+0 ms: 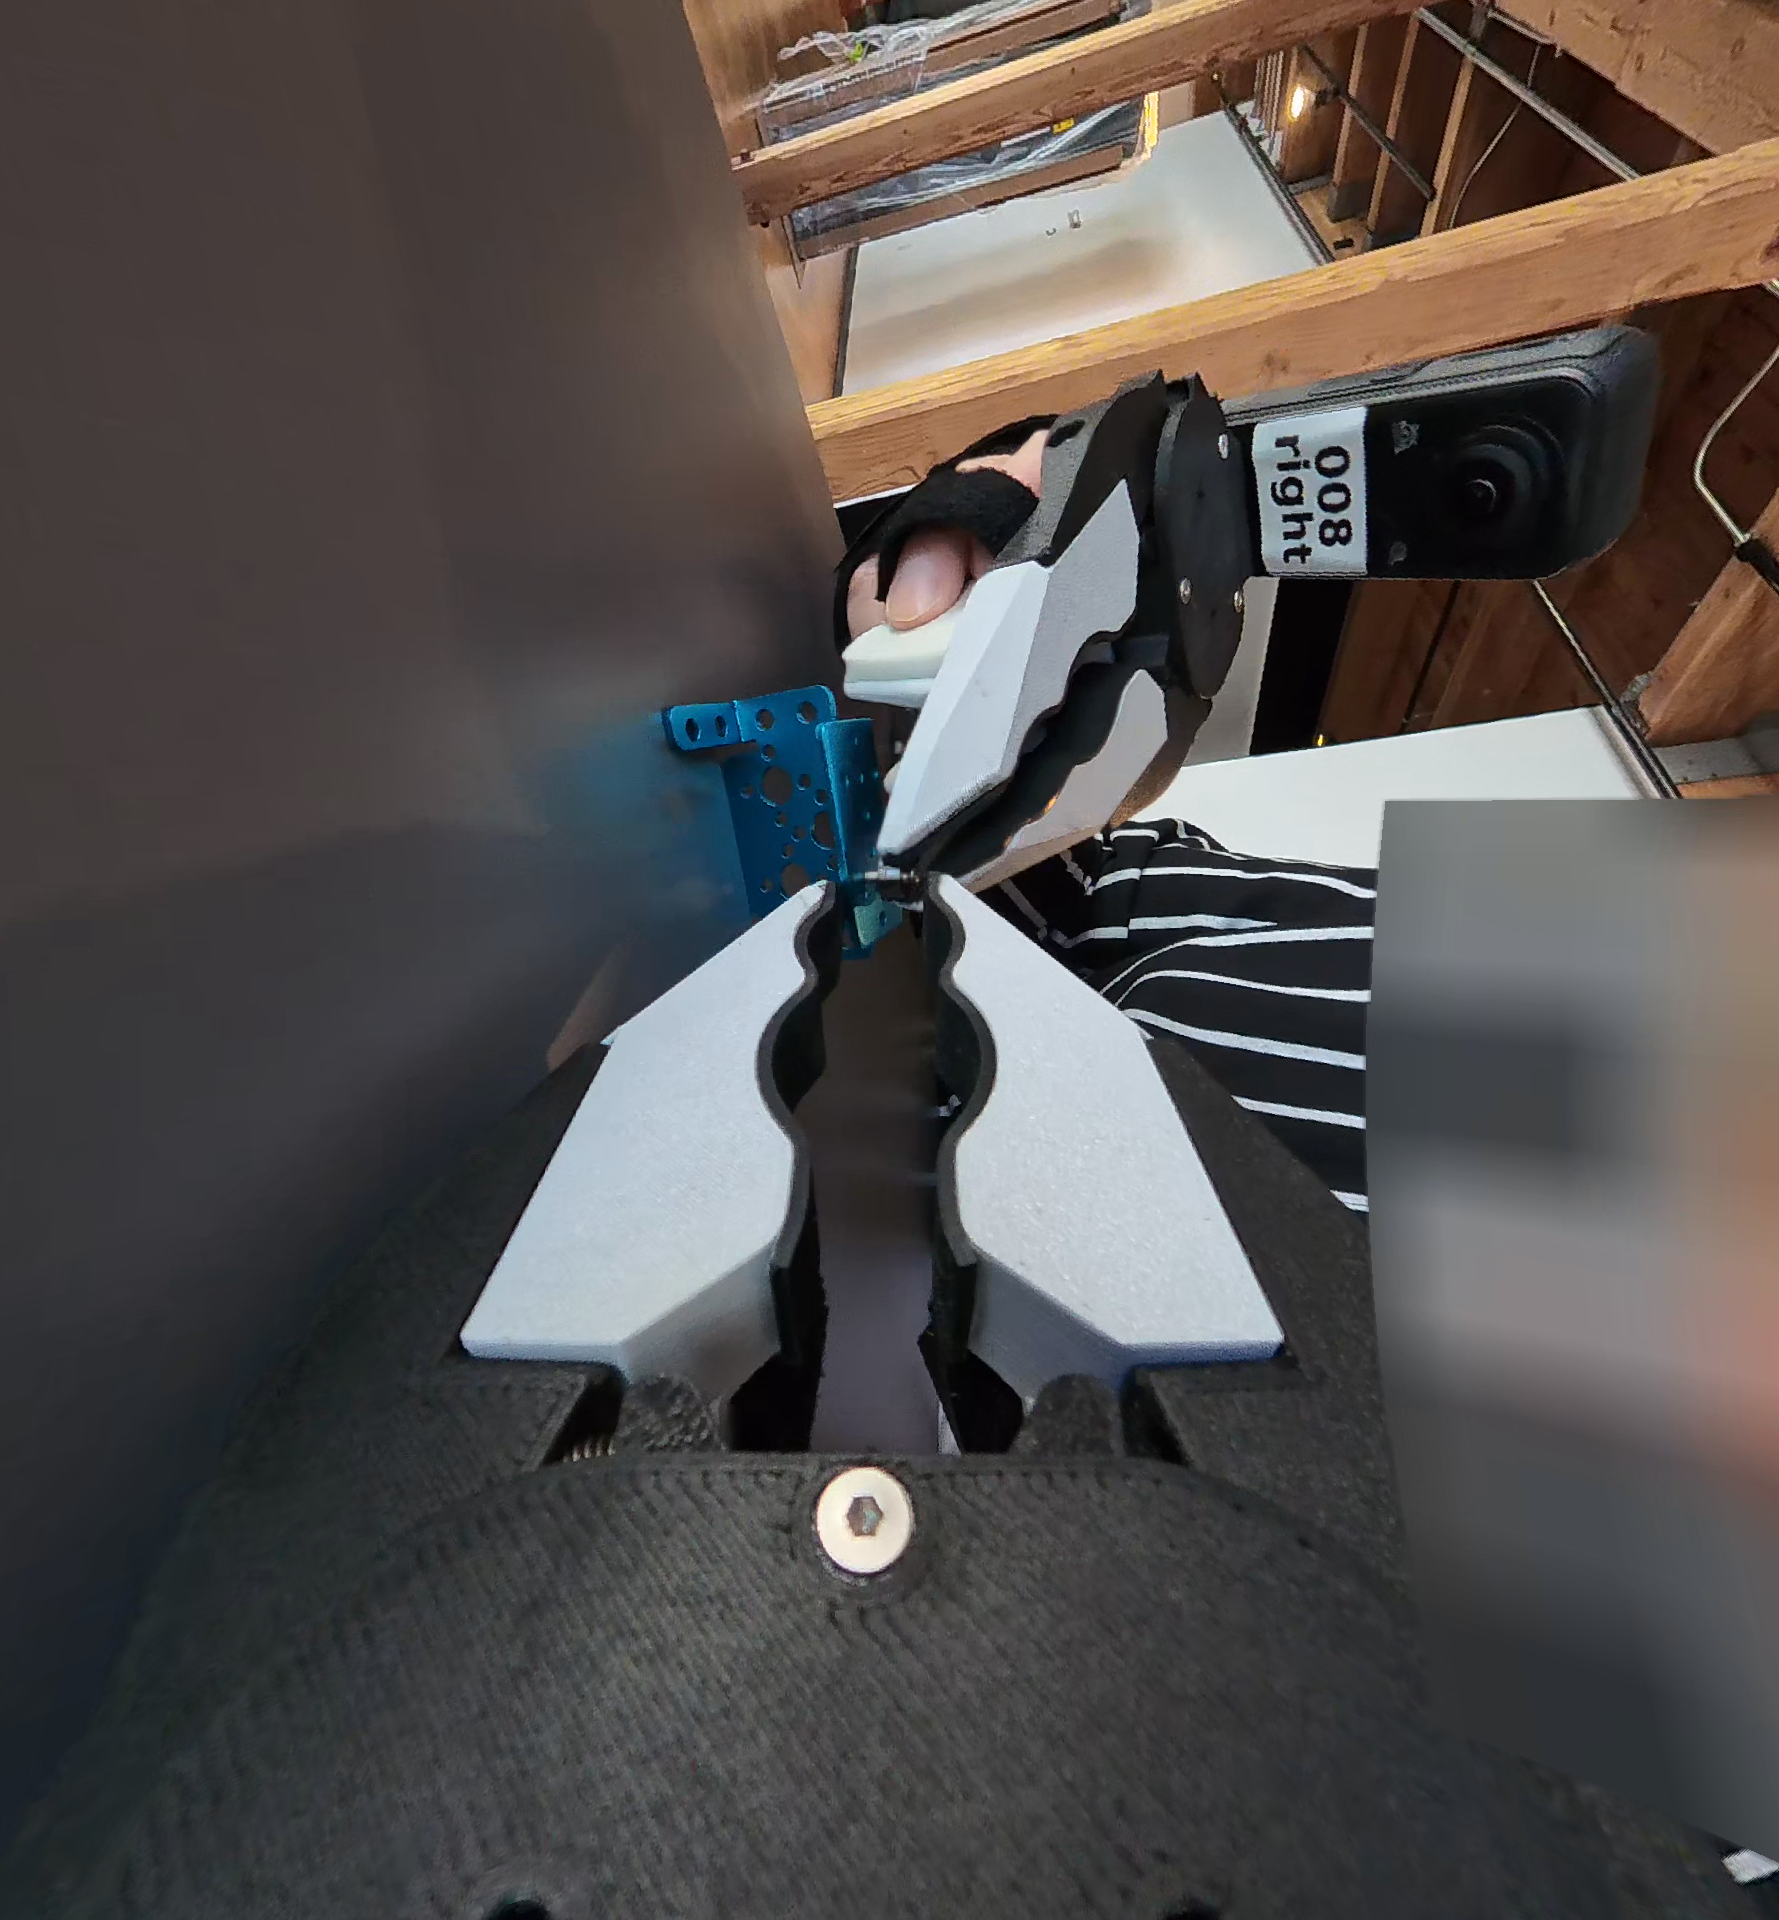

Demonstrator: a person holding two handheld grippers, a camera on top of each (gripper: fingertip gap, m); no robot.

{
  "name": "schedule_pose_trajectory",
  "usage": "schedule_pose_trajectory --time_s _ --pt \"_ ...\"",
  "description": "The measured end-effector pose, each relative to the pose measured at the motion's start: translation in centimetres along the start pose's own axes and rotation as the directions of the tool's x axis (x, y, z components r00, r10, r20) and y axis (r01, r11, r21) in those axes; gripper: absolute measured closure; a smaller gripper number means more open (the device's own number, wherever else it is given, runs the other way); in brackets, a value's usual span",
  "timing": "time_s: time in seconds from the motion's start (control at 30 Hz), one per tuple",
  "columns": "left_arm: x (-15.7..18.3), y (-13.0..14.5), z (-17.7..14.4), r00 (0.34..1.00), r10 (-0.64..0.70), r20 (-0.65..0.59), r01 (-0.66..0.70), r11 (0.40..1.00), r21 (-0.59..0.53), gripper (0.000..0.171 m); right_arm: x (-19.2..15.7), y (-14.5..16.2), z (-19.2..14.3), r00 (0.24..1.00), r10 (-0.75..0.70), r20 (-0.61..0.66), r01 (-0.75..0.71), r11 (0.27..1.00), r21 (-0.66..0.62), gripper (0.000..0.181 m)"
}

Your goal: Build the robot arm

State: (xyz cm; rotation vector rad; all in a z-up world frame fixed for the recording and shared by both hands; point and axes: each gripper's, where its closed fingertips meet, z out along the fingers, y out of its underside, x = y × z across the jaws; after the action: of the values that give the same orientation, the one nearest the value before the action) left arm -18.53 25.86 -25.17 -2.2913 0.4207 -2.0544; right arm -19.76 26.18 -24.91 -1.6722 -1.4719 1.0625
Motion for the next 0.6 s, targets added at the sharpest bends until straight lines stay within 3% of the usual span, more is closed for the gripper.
schedule_pose_trajectory --time_s 0.27,0.6 --pt "0.32 -0.16 -0.06 1.0 -0.002 -0.022 0.003 1.0 0.01 0.156 -0.13 -0.34 -0.16 1.0 0.005 0.011 -0.005 1.0 0.026 0.174" --pt "0.24 -0.79 -0.53 0.999 -0.045 -0.029 0.047 0.997 0.059 0.15 0.53 -0.72 -0.56 0.983 0.164 0.087 -0.171 0.981 0.088 0.174"
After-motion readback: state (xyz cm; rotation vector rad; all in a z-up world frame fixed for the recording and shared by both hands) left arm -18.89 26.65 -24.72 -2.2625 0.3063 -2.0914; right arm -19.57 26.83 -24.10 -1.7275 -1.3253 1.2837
